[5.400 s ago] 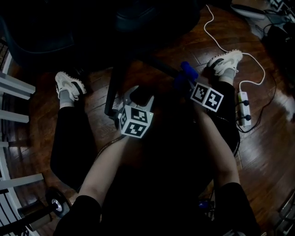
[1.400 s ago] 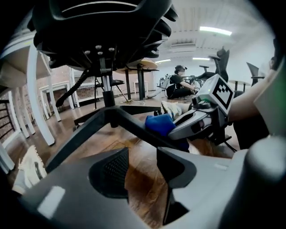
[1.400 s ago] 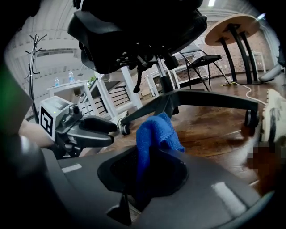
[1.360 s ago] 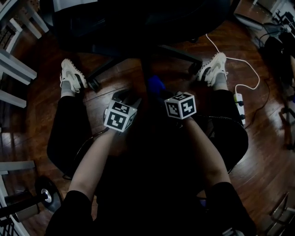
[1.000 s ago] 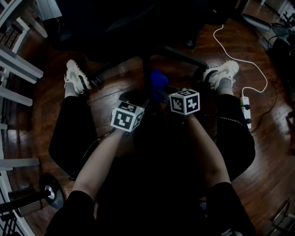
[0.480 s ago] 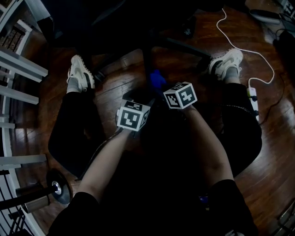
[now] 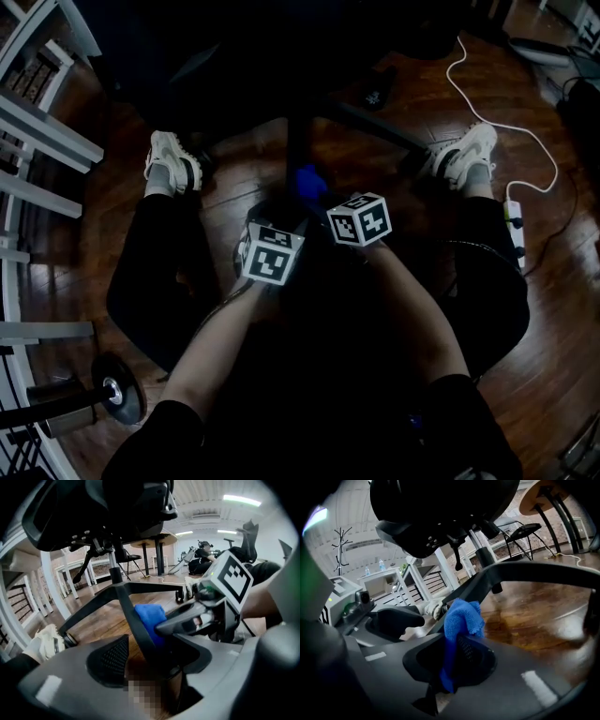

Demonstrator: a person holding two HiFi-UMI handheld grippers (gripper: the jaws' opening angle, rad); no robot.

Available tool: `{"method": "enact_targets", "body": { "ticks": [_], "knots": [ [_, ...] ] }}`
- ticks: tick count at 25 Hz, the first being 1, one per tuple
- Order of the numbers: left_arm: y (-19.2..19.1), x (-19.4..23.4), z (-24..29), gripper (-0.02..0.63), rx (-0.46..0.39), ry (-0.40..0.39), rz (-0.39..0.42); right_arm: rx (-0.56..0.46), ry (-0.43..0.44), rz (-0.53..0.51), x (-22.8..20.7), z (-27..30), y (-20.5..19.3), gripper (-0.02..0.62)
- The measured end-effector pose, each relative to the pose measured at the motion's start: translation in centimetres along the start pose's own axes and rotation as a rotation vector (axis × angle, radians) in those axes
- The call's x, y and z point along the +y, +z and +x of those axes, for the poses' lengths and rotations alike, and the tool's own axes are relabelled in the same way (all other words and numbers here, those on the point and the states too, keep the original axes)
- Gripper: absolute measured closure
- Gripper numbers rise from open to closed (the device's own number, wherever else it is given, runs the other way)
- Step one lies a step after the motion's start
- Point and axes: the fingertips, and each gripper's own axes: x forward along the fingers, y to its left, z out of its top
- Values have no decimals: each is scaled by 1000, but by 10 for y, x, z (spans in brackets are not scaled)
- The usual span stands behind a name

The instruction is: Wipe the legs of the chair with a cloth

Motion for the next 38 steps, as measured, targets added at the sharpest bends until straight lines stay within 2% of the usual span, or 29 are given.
{"method": "enact_targets", "body": {
  "ticks": [3, 7, 11, 13, 15, 21, 27, 34, 38],
  "knots": [
    [-2, 16, 7, 318, 18, 25, 8, -68, -90, -16, -38, -4, 34, 523],
    [15, 12, 5, 318, -14, 28, 67, -126, -138, 27, -90, 1, 77, 523],
    [20, 2, 12, 318, 1, 12, 104, -190, -201, 129, -136, 7, 96, 523],
    [16, 4, 17, 318, 27, 34, 121, -231, -206, 223, -154, 7, 96, 523],
    [17, 7, 23, 318, 41, 49, 128, -264, -207, 270, -166, 2, 95, 523],
    [23, 7, 31, 318, 27, 48, 99, -318, -245, 329, -193, -42, 81, 522],
    [22, 1, 34, 318, 32, 51, 122, -312, -299, 330, -213, -81, 59, 520],
    [23, -3, 33, 318, 22, 37, 110, -322, -410, 389, -232, -120, 38, 520],
    [23, -4, 35, 318, 17, 41, 111, -326, -501, 420, -241, -140, 30, 520]
  ]
}}
